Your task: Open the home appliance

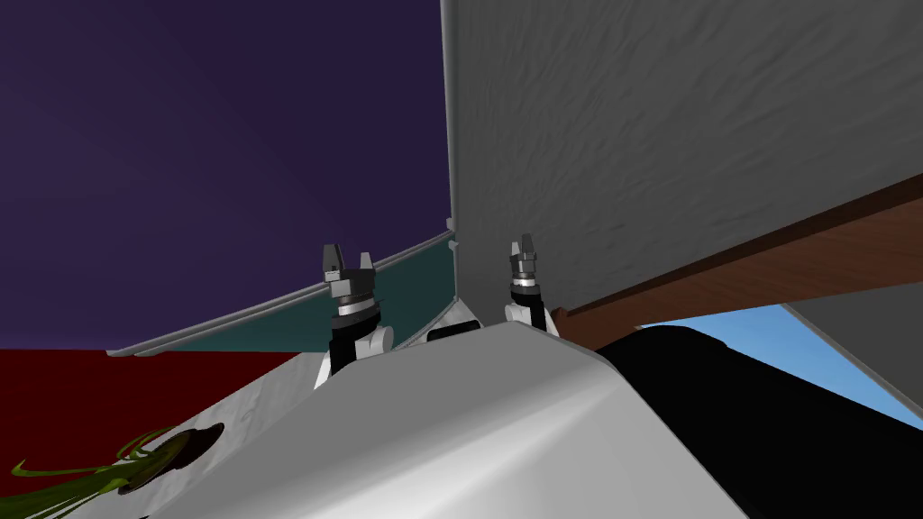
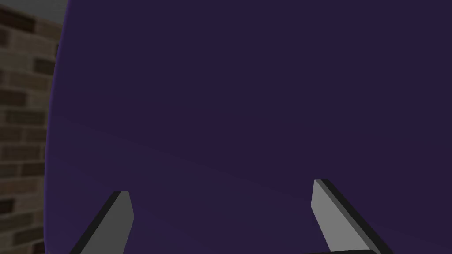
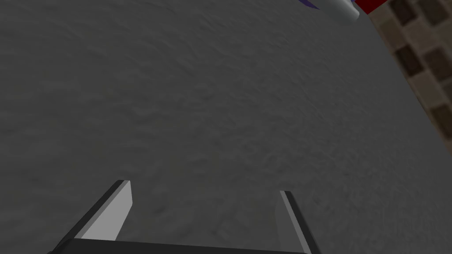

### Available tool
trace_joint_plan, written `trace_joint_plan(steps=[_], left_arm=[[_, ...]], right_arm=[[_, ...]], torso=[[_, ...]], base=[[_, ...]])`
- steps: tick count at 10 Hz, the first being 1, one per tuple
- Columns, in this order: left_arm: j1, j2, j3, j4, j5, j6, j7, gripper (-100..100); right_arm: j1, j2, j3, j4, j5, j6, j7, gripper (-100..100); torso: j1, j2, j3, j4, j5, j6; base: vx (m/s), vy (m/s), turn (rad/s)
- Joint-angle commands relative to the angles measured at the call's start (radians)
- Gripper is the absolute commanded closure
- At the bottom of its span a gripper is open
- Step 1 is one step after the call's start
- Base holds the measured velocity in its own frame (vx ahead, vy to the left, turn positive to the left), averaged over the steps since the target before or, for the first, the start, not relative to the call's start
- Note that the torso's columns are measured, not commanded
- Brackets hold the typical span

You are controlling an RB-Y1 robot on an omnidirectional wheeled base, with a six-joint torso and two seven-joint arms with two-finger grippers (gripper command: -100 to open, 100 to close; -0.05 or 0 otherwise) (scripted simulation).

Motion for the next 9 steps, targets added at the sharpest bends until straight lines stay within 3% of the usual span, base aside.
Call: trace_joint_plan(steps=[1, 9], left_arm=[[0.000, 0.000, 0.000, 0.000, 0.000, 0.000, 0.000, 0], [0.000, 0.000, 0.000, 0.000, 0.000, 0.000, 0.000, 0]], right_arm=[[0.000, 0.000, 0.000, 0.000, 0.000, 0.000, 0.000, 0], [0.000, 0.000, 0.000, 0.000, 0.000, 0.000, 0.000, 0]], torso=[[0.000, 0.040, -0.082, 0.041, 0.000, 0.000], [0.000, 0.618, -1.234, 0.617, 0.000, 0.000]], base=[[0.000, 0.000, 0.000], [0.000, 0.000, 0.000]])
